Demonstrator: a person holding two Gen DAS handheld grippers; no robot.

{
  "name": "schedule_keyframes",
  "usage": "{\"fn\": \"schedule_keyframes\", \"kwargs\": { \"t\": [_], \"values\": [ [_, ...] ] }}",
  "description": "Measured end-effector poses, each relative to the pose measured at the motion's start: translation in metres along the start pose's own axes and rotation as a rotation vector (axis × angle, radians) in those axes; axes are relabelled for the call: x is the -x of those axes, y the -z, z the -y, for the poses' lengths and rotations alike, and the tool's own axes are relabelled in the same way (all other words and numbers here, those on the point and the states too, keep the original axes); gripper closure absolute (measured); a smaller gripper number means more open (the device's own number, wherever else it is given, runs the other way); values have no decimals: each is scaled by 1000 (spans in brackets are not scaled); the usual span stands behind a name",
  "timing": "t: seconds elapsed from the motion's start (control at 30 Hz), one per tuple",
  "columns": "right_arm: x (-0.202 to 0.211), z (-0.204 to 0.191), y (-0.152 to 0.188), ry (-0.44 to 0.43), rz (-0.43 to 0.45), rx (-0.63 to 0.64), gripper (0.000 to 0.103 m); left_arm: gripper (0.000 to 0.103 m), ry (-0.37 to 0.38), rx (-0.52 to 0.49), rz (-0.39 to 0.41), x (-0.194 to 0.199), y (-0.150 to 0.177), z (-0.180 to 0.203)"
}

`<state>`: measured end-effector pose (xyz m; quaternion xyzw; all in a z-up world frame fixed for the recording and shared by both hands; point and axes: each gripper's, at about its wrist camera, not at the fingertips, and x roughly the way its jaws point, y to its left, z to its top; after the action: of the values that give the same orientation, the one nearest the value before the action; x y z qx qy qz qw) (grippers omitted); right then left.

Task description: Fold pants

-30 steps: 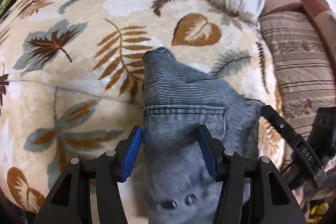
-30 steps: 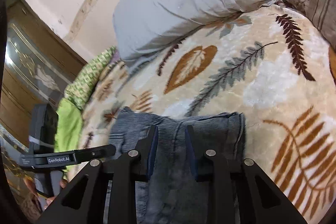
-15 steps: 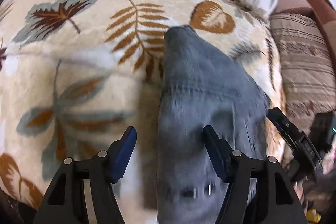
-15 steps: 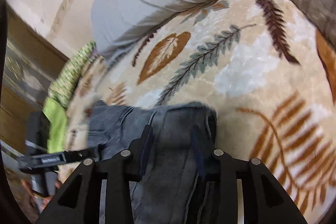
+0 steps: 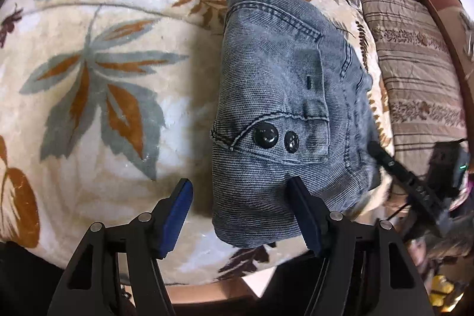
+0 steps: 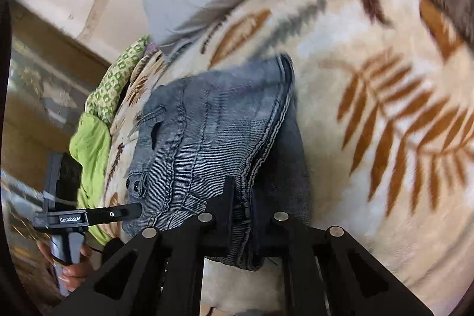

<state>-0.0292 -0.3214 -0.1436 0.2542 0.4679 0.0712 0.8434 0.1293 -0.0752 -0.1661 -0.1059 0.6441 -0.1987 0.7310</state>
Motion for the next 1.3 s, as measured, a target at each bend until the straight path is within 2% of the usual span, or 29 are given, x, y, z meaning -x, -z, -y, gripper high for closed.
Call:
{"fn": "schedule_keyframes", "kwargs": {
  "t": [0.1, 0.17, 0.27, 0.3, 0.37, 0.4, 0.43, 0.5, 0.57, 0.63, 0.73, 0.8, 0.93, 1.0, 1.07, 1.1, 1.13, 1.23, 1.3],
  "values": [
    [-12, -5, 3, 92, -37, 82, 94, 28, -49, -43, 36, -9, 8, 9],
    [-26, -4, 8, 149, -56, 137, 95, 26, -64, -61, 49, -10, 9, 11],
    [-23, 5, 6, 112, -42, 69, 92, 28, -60, -59, 42, -8, 9, 13],
    [-20, 5, 4, 101, -42, 61, 85, 31, -51, -58, 35, -4, 9, 15],
    [-12, 6, 2, 77, -27, 38, 80, 42, -25, -73, 35, 7, 6, 17],
    [-5, 9, 0, 53, -3, 5, 72, 42, -12, -78, 51, 16, 2, 18],
    [2, 14, -3, 24, 22, -31, 59, 42, -1, -79, 76, 24, -1, 18],
    [10, 29, -10, -22, 67, -107, 48, 40, 4, -78, 107, 36, -10, 15],
    [7, 43, -15, -38, 71, -159, 48, 39, -3, -61, 110, 37, -20, 8],
    [-1, 52, -17, -54, 61, -195, 48, 39, 4, -34, 77, 29, -28, 2],
    [-16, 69, -19, -99, 43, -265, 48, 38, 49, 10, 17, 9, -42, -7],
    [-22, 73, -18, -158, 39, -294, 48, 37, 89, 33, -5, 0, -49, -9],
    [-32, 56, -21, -278, -25, -237, 48, 35, 162, 58, -34, -14, -57, -11],
    [-33, 49, -24, -309, -34, -203, 47, 33, 199, 84, -56, -23, -60, -14],
    [-36, 48, -24, -277, -43, -183, 48, 32, 219, 114, -60, -32, -63, -18],
    [-38, 49, -23, -239, -48, -181, 56, 32, 219, 114, -52, -33, -65, -17],
    [-40, 50, -23, -207, -54, -182, 65, 37, 213, 105, -48, -33, -65, -16],
    [-33, 44, -22, -145, -41, -146, 80, 58, 186, 76, -25, -26, -65, -7],
    [-25, 31, -21, -112, -31, -97, 84, 65, 148, 39, -4, -20, -63, 2]
  ]
}}
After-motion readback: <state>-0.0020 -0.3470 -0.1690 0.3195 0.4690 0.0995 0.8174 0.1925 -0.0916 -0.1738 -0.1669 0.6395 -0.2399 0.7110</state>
